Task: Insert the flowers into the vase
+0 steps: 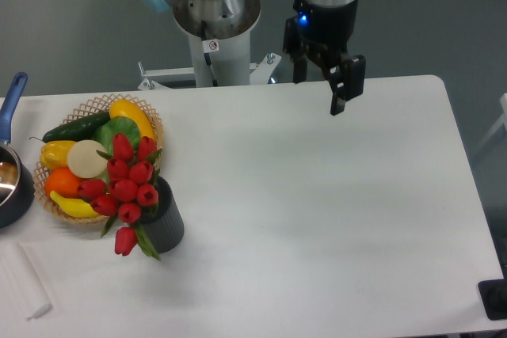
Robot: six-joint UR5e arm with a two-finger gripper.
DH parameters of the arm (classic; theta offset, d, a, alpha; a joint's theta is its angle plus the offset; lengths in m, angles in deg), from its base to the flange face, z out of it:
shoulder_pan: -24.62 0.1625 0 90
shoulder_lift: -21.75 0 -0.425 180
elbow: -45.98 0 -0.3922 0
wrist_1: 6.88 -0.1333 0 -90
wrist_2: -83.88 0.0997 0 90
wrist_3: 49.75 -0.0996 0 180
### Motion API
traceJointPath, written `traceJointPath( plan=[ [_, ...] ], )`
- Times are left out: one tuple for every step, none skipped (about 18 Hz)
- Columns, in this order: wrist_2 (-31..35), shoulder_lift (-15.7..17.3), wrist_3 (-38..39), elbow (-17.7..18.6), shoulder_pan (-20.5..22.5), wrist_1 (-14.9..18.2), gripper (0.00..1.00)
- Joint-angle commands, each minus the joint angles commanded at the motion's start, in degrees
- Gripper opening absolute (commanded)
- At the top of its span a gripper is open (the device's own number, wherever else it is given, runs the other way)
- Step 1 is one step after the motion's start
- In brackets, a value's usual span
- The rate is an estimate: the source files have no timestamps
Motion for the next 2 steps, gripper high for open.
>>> traceJointPath(
  plan=[
    [0.0,0.0,0.0,0.0,0.1,-0.1,1.0],
    [-0.1,0.1,0.0,0.0,0.1,-0.2,1.0]
  ],
)
